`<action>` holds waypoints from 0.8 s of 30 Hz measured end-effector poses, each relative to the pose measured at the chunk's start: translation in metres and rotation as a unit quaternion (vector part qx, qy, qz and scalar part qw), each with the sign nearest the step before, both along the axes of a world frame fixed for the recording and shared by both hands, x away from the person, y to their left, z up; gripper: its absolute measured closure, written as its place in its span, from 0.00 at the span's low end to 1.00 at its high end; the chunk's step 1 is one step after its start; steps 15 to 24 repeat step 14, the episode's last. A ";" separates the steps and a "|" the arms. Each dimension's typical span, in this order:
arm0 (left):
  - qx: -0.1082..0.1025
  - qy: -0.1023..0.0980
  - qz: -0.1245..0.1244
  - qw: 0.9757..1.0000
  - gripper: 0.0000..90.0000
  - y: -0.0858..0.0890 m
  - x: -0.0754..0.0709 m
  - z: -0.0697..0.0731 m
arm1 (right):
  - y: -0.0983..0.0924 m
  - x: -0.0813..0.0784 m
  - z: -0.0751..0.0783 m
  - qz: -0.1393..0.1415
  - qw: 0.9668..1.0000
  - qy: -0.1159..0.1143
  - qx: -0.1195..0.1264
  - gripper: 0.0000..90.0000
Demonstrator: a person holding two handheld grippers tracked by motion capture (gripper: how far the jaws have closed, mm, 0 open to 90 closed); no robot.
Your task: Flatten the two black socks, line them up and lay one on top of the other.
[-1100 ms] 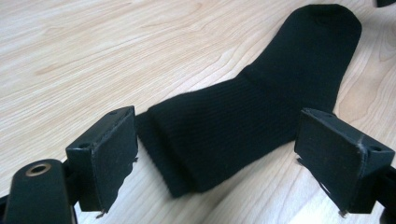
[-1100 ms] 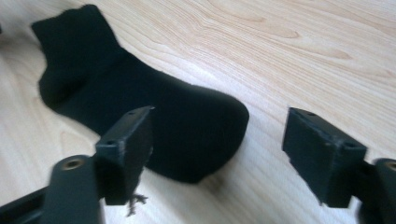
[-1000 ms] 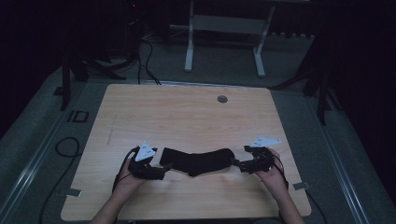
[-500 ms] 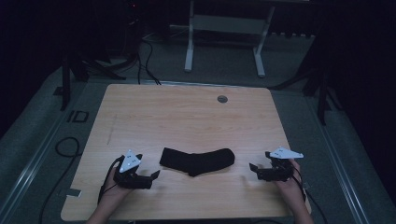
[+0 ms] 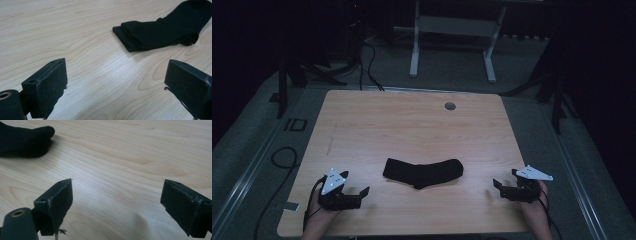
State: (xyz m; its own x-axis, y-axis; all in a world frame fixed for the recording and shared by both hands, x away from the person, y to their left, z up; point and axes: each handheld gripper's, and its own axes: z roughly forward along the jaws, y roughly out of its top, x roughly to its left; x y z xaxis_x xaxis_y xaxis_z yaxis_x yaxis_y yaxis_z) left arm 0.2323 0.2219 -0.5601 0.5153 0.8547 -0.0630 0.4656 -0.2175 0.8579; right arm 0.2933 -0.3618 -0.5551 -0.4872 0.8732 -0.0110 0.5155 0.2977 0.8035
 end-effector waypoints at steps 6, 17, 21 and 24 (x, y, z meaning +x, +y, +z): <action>-0.016 -0.001 0.014 1.000 0.06 0.006 -0.003 -0.004 | -0.003 -0.001 -0.003 -0.010 1.000 -0.004 0.001 0.12; -0.026 -0.007 0.015 1.000 0.06 0.006 -0.004 -0.004 | -0.002 -0.002 -0.006 0.003 1.000 -0.007 -0.002 0.12; -0.026 -0.007 0.015 1.000 0.06 0.006 -0.004 -0.004 | -0.002 -0.002 -0.006 0.003 1.000 -0.007 -0.002 0.12; -0.026 -0.007 0.015 1.000 0.06 0.006 -0.004 -0.004 | -0.002 -0.002 -0.006 0.003 1.000 -0.007 -0.002 0.12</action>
